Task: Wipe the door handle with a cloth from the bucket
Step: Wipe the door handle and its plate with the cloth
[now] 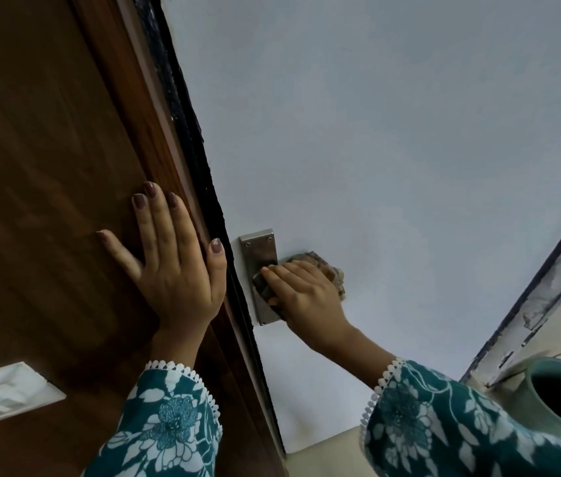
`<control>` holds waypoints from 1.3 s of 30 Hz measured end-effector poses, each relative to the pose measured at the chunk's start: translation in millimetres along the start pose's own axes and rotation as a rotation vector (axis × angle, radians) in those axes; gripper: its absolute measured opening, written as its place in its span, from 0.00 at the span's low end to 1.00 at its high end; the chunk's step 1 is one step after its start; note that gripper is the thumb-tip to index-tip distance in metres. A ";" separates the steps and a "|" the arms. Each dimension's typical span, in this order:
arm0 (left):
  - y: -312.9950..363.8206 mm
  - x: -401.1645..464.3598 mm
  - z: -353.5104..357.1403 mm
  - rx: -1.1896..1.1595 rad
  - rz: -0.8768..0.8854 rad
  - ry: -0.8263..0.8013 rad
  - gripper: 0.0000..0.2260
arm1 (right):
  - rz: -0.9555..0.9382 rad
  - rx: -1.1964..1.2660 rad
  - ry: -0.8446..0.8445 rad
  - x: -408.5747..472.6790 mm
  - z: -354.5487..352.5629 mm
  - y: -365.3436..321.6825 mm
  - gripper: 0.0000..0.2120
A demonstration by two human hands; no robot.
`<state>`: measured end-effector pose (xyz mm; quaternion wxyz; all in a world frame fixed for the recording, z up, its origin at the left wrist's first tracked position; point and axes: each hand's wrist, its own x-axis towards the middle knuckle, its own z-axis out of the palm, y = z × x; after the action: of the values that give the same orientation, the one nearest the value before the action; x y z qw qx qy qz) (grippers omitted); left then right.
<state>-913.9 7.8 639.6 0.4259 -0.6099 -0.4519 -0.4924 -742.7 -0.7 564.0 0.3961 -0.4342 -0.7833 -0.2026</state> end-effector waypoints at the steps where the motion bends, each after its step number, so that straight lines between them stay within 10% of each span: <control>1: -0.1 -0.2 0.4 -0.006 -0.002 -0.001 0.26 | 0.008 -0.004 0.008 -4.6 -2.4 8.5 0.14; 7: -0.6 -0.6 0.9 -0.026 -0.007 0.008 0.25 | 0.203 0.006 -0.065 -23.6 -27.1 61.7 0.13; 16: 0.9 0.4 1.1 0.006 0.008 0.007 0.26 | 1.149 0.897 -0.045 -59.8 -46.3 66.6 0.12; 27: 4.0 2.4 -1.9 -0.010 -0.003 -0.003 0.26 | 0.946 0.572 -0.109 -25.8 -44.7 61.3 0.15; 39: 2.2 1.5 -0.3 0.012 -0.006 0.000 0.26 | 1.537 1.778 0.578 -30.0 -4.6 5.3 0.12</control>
<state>-911.6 7.1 640.9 0.4279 -0.6061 -0.4567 -0.4909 -726.8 -16.5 542.7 0.7337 -0.3011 -0.0694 0.6052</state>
